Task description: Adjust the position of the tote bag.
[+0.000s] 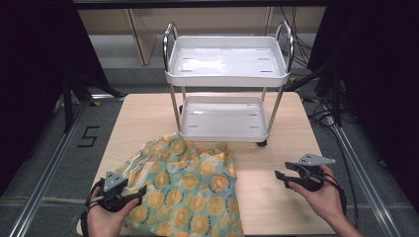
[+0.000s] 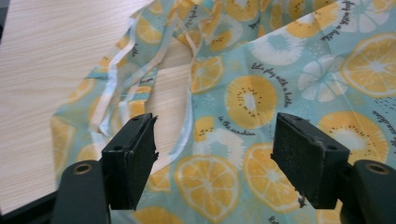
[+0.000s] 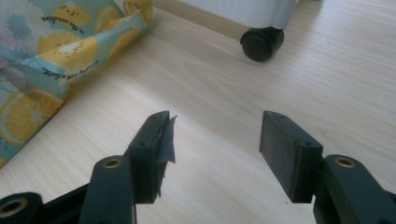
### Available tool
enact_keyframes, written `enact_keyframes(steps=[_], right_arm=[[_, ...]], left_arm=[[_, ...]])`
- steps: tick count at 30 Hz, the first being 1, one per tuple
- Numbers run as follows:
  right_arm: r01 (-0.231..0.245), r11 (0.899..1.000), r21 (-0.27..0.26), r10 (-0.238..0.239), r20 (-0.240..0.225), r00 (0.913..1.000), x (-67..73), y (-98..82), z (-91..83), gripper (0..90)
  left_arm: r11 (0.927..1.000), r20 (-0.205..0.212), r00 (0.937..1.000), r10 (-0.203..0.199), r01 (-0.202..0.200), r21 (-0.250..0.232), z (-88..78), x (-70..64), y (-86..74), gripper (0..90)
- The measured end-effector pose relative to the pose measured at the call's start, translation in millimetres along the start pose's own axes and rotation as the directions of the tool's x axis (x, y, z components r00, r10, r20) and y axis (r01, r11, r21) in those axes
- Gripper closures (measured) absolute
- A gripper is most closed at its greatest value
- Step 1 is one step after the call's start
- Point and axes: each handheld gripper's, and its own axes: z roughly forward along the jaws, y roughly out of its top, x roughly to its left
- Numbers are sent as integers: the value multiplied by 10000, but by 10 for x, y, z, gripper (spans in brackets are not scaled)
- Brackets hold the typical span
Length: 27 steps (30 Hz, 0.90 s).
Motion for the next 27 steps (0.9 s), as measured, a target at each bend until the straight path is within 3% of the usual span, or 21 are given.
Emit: enact_keyframes(steps=[1, 3, 4, 7, 12, 13, 18, 21, 22, 24, 26, 27], right_arm=[[34, 10000, 43, -34, 3, 10000, 4, 2, -2, 442], [-118, 9998, 134, 118, -7, 9999, 15, 4, -8, 440], [-25, 10000, 68, 25, -35, 10000, 11, 6, -4, 438], [-32, 10000, 64, 33, -214, 9998, 20, 5, 4, 437], [315, 9995, -14, -315, -3, 9995, 16, 16, -5, 434], [342, 9994, -4, -342, -86, 9994, 19, 19, -4, 434], [341, 9994, 53, -341, -12, 9994, 30, 21, -10, 432], [448, 9990, 19, -448, -8, 9990, 25, 16, 4, 431], [478, 9988, 35, -478, -17, 9989, 25, 16, 5, 431], [370, 9993, 73, -370, -64, 9993, 39, 18, 1, 430], [450, 9990, 32, -450, -84, 9990, 39, 20, 5, 430], [357, 9993, 91, -356, -117, 9993, 49, 18, 7, 430]], left_arm=[[9989, -37, 9996, 281, -280, 367, -36, 43, 7, 291], [9986, 8, 9997, 255, -255, 465, -55, 65, 8, 291], [9966, 236, 9994, 258, -276, 778, -100, 118, 1, 291], [9932, 410, 9989, 212, -258, 1136, -125, 160, -19, 288], [9868, 400, 9989, -261, 193, 1610, -106, 173, -139, 288], [9826, 523, 9982, -303, 202, 1844, -95, 179, -155, 287], [9706, 292, 9985, -455, 372, 2379, 11, 192, -257, 284], [9697, 252, 9974, -682, 603, 2369, 89, 171, -302, 285], [9525, 318, 9989, -345, 232, 3036, 83, 200, -289, 286], [9493, 325, 9984, -454, 330, 3127, 131, 187, -314, 300], [9393, 466, 9983, -356, 175, 3426, 179, 180, -338, 312], [9418, 475, 9985, -290, 113, 3359, 196, 162, -346, 323]])
